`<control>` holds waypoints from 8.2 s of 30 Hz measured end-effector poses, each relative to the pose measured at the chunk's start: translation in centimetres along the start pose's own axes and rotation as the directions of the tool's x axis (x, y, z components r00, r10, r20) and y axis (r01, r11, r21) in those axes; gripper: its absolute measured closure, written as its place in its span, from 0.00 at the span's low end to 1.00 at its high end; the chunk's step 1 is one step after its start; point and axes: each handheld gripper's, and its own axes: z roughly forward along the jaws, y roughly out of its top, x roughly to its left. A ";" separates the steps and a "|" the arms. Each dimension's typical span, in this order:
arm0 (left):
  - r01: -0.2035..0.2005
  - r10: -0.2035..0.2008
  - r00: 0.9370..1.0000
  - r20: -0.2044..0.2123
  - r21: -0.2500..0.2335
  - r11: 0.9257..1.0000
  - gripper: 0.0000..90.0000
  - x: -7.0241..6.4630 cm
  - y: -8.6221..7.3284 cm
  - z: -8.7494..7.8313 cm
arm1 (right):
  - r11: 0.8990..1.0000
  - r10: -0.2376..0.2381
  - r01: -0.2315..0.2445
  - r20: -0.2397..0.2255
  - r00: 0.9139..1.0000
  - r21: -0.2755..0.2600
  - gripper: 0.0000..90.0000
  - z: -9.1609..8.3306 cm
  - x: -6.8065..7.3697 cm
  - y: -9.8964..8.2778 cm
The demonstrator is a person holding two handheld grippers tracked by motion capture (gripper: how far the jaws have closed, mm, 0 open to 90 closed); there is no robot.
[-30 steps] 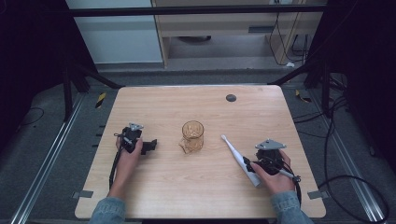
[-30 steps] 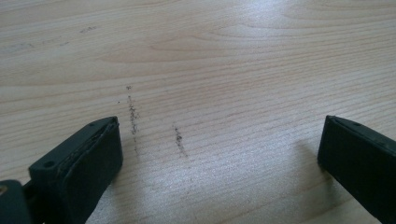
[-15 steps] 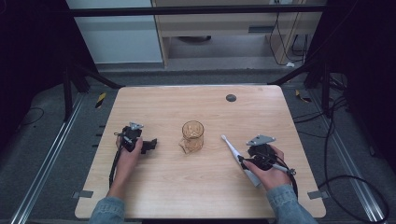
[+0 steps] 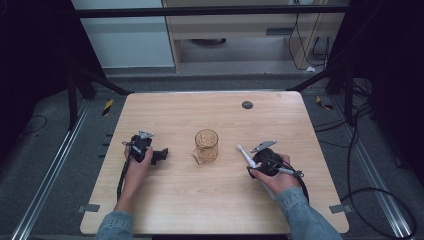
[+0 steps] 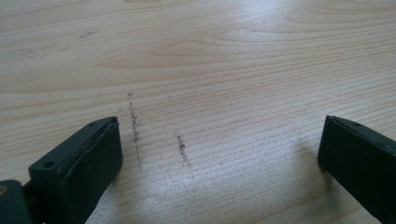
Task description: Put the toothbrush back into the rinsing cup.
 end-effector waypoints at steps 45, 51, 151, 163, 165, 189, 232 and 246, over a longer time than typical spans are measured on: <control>0.000 0.000 1.000 0.001 0.000 1.000 0.00 0.1 0.1 0.1 | 0.994 0.030 -0.027 -0.026 0.999 0.107 0.55 2.0 -0.3 0.3; 0.000 0.000 1.000 0.001 0.000 1.000 0.00 0.1 0.1 0.1 | 0.993 0.032 -0.029 -0.028 0.999 0.112 0.58 2.0 -0.6 0.4; -0.002 0.002 1.000 0.001 0.000 1.000 0.00 0.1 0.1 0.1 | 0.936 0.098 -0.123 -0.091 0.991 -0.329 0.75 -3.8 -2.7 7.4; -0.002 0.002 1.000 0.002 0.000 1.000 0.00 0.1 0.1 0.1 | 0.909 0.081 -0.108 -0.085 0.993 -0.401 0.75 -3.6 -1.9 10.4; -0.002 0.002 1.000 0.002 0.000 1.000 0.00 0.1 0.1 0.1 | 0.908 0.073 -0.102 -0.085 0.994 -0.406 0.75 -3.7 -1.8 10.9; -0.002 0.002 1.000 0.001 0.001 1.000 0.00 0.1 0.1 0.1 | 0.894 0.067 -0.117 -0.129 0.989 -0.433 0.75 -3.0 -0.8 12.8; 0.002 -0.002 1.000 -0.005 0.000 1.000 0.00 0.0 0.1 0.1 | 0.809 0.087 -0.132 -0.106 0.991 -0.572 0.75 -5.1 0.4 15.7; 0.002 -0.002 1.000 -0.005 0.000 1.000 0.00 0.0 0.1 0.1 | 0.795 0.023 -0.085 -0.109 0.994 -0.600 0.75 -5.3 2.4 18.5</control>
